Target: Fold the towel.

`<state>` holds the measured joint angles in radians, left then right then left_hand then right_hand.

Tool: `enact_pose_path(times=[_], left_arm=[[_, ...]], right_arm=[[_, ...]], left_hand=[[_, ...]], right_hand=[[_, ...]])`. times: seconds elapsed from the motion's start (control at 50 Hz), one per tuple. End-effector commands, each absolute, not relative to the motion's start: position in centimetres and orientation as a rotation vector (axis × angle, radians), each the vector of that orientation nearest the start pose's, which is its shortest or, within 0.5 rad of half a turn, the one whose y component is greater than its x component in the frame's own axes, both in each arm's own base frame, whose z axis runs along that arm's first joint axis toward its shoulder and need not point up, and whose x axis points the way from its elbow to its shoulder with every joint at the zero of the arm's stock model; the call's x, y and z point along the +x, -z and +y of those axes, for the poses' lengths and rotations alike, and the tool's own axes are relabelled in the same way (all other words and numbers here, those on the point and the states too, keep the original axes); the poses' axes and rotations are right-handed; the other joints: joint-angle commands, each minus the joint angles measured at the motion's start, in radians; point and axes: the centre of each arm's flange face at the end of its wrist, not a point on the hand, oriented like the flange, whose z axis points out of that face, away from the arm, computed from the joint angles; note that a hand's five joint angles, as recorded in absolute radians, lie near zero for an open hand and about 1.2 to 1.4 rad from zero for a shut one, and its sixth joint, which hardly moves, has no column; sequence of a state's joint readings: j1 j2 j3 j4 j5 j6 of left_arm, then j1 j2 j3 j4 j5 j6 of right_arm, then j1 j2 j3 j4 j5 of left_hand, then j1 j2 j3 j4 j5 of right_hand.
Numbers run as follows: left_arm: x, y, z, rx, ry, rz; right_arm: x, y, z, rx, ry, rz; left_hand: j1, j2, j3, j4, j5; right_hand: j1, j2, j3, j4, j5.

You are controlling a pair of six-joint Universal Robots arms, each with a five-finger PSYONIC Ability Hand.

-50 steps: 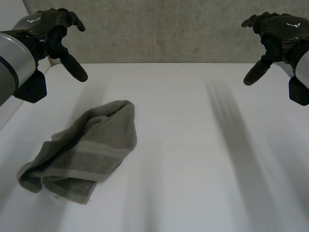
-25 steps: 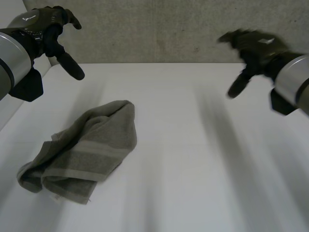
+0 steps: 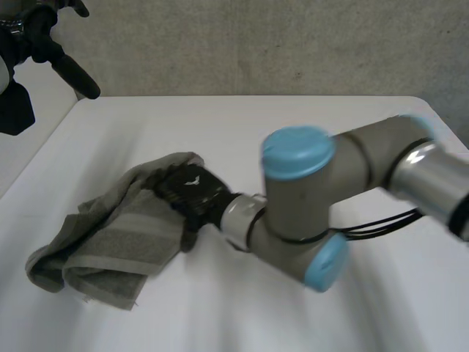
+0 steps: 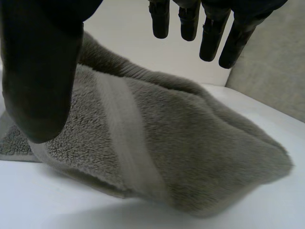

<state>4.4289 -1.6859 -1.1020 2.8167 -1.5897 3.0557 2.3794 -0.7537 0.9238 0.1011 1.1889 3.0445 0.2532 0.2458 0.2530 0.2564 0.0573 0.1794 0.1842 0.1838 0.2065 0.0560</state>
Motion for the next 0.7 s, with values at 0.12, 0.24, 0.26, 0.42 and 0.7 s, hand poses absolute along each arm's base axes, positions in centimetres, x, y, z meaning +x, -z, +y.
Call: enact_pose_path(times=[0.12,0.24,0.26,0.42,0.7], left_arm=[[-21.5,-38.5,-27.4,0.216,2.426,2.365],[-21.5,-38.5,-27.5,0.215,2.428,2.363],[-21.5,-38.5,-27.5,0.215,2.428,2.363],[-21.5,-38.4,-27.5,0.216,2.422,2.368],[-22.0,-37.8,-27.3,0.241,2.419,2.381]], right_arm=[[47.8,-13.5,-17.2,-1.169,1.348,1.703],[48.1,-13.0,-17.9,-1.142,1.397,1.735],[48.1,-13.0,-17.9,-1.142,1.397,1.735],[47.8,-13.3,-17.8,-1.146,1.385,1.756],[41.1,-18.2,-19.8,-1.102,1.318,1.868]], left_hand=[[-0.069,-0.062,-0.069,-0.072,-0.048],[-0.069,-0.062,-0.069,-0.072,-0.048],[-0.069,-0.062,-0.069,-0.072,-0.048],[-0.069,-0.062,-0.069,-0.072,-0.048],[-0.069,-0.062,-0.069,-0.072,-0.048]], right_hand=[[0.213,0.208,0.208,0.186,0.162],[0.550,0.545,0.546,0.523,0.499],[0.551,0.547,0.547,0.524,0.500],[1.217,1.212,1.212,1.190,1.166],[1.217,1.212,1.212,1.190,1.166]])
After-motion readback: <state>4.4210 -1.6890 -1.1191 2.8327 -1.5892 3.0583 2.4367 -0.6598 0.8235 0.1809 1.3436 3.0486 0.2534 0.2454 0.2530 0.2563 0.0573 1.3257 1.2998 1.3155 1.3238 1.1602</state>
